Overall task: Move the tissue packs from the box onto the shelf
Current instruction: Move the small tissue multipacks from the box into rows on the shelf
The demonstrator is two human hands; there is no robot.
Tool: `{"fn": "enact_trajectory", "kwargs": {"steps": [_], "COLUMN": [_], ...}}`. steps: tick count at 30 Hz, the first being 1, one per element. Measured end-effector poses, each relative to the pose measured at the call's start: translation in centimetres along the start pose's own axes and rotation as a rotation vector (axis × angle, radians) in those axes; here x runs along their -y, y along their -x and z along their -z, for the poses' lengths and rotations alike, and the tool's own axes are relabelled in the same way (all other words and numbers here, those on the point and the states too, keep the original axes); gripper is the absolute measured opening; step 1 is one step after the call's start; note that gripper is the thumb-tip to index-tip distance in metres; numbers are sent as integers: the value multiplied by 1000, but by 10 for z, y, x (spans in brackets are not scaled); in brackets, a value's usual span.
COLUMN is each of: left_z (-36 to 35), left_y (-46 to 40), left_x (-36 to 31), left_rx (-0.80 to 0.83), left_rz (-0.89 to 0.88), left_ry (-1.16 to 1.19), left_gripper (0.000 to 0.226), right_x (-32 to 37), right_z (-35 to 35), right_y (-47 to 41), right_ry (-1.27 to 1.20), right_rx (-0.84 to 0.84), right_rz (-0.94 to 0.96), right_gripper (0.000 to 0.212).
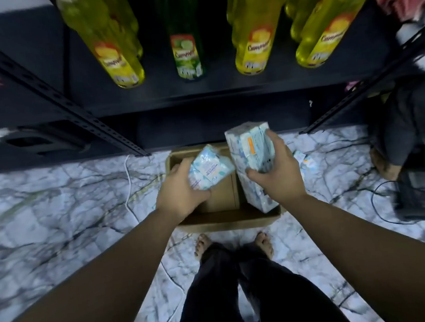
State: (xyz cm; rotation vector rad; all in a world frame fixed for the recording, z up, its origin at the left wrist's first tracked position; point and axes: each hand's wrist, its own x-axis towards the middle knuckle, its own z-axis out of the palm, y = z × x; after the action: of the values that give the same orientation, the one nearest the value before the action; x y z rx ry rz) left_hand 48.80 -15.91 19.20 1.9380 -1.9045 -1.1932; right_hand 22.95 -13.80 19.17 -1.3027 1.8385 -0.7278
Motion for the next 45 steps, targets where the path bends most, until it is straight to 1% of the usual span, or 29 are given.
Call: {"fn": "enact_trajectory", "kwargs": {"steps": [5,8,12,20,23,27,29,31,34,38,42,45], "left_z": [53,80,117,194,228,275,300,327,363,405,439,459], "left_y": [36,51,64,77,79,84,84,81,74,57,33,14], "left_x": [-54,-83,-126,-211,-242,-278,-292,-304,-318,-326,-327,-321], "left_rx": [-111,-169,-251,-387,-428,-493,-516,-529,-540,-527,-459,-390], "left_rz": [-22,-57,-116,-254,-300,-347,-374,-398,-426,-458,-454,-453], "left_ry": [86,104,71,12,-7,-11,-28,-63,-135,-213,-291,-340], "left_gripper": [80,80,79,84,82,70,68,67,73,77,76,78], "right_x": [55,87,128,206,242,289,312,336,367,400,426,436], "right_z": [52,79,115,180,204,231,244,255,269,277,276,272], "right_y": [23,31,31,12,2,-13,-21,-28,-40,-59,-79,-94], "right_ry": [15,-2,-63,-110,-107,-114,-129,-121,-60,17,138,184], "right_rx": [-36,-59,-90,-152,-185,-219,-221,-226,-259,-242,-215,-184], "right_rz": [114,164,213,394,470,560,596,630,675,681,665,622], "right_gripper": [96,96,99,100,100,99,96,91,84,84,84,83]}}
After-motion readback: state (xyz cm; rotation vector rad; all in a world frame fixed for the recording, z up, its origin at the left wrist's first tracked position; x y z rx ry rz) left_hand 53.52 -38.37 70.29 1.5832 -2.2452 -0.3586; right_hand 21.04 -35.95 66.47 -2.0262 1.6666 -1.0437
